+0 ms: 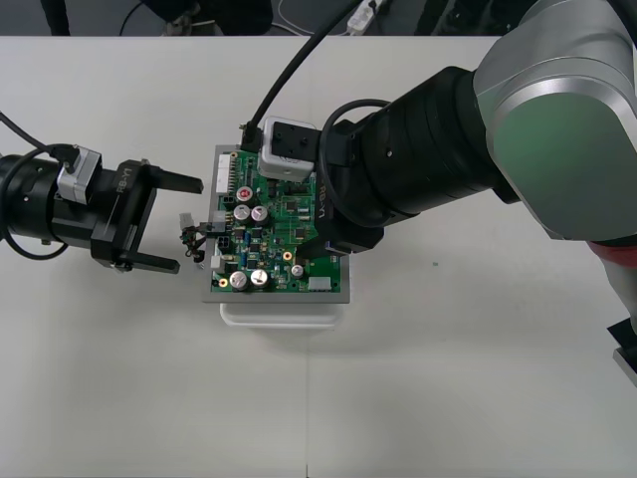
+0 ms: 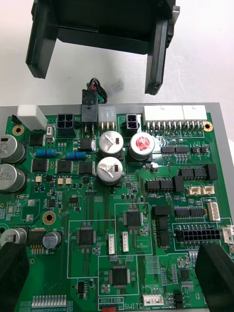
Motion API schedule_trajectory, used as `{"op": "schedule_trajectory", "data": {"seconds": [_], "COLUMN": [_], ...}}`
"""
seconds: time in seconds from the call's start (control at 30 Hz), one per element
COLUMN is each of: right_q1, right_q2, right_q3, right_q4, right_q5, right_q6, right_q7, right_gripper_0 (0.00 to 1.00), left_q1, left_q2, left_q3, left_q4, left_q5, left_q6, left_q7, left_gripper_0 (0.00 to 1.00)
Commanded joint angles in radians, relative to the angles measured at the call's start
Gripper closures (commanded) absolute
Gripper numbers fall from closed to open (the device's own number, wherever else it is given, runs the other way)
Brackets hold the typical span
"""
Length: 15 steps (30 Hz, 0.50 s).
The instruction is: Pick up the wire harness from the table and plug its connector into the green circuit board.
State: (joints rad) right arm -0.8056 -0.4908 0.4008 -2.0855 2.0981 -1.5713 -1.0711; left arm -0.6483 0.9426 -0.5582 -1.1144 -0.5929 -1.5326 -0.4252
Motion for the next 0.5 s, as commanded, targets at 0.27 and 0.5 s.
{"op": "schedule_trajectory", "data": {"seconds": [0.27,0.5], "right_q1": [-0.040,-0.040], "right_q2": [-0.017,-0.038], "right_q3": [-0.033,-0.040], "right_q4": [-0.007,-0.005], "right_q5": [-0.023,-0.041], "right_q6": [0.000,0.000], "right_q7": [0.019,0.030], "right_gripper_0": [0.00,0.00], "left_q1": [-0.045,-0.045], "left_q2": [0.082,0.127], "left_q3": [-0.008,-0.008], "left_q4": [-0.010,-0.051], "left_q5": [-0.015,-0.039], "left_q6": [-0.038,-0.038], "left_q7": [-0.003,0.017], "left_gripper_0": [0.00,0.00]}}
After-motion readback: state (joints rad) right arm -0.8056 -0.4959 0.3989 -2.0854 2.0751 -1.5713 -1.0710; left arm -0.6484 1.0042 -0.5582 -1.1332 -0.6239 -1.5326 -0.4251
